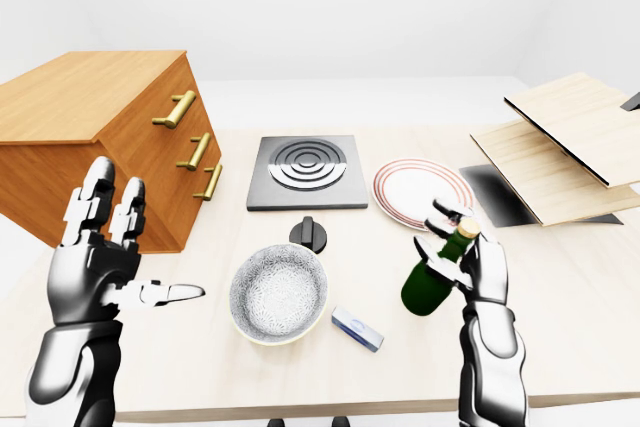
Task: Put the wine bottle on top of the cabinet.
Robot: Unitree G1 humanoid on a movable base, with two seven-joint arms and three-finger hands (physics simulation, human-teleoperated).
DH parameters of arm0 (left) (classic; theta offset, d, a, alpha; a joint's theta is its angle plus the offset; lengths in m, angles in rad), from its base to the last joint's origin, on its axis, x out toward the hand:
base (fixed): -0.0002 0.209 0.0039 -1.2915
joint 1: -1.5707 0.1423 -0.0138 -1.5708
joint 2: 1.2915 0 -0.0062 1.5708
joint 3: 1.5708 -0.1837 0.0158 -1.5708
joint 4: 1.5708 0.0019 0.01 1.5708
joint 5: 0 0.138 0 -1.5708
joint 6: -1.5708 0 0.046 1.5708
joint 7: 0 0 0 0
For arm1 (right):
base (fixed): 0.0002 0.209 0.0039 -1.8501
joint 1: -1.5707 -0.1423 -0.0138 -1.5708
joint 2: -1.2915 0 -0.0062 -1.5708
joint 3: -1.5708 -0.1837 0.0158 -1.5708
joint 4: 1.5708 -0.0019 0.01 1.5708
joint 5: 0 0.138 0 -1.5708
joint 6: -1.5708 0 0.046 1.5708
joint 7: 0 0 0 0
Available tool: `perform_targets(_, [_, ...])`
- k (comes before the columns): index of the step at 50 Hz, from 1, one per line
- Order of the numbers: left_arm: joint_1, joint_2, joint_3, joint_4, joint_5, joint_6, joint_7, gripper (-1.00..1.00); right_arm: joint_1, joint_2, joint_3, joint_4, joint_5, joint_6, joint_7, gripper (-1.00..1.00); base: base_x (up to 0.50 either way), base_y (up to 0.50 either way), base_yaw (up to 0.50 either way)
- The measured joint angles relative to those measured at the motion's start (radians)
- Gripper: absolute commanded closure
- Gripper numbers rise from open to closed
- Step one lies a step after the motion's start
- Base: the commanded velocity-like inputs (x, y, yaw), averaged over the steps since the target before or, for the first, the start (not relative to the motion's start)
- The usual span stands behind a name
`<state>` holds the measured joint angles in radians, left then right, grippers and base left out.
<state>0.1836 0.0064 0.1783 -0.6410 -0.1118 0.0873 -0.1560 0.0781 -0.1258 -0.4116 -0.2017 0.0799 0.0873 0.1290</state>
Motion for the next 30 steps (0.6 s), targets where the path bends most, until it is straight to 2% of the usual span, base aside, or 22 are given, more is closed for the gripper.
perform_targets(7, [-0.003, 0.001, 0.0, 0.008, 0.0, 0.0, 0.001, -1.0, 0.004, 0.003, 0.008, -0.01, -0.001, 0.0, 0.001, 1.0, 0.0, 0.0, 0.0])
perform_targets(17, [-0.003, 0.002, 0.0, 0.011, -0.001, 0.0, 0.001, -1.0, 0.029, 0.017, 0.013, -0.051, 0.03, 0.0, 0.053, 1.0, 0.0, 0.0, 0.0])
perform_targets(30, [0.001, 0.001, -0.003, 0.019, -0.001, 0.0, -0.001, -1.0, 0.035, 0.047, 0.041, -0.282, -0.029, 0.0, 0.094, 1.0, 0.0, 0.0, 0.0])
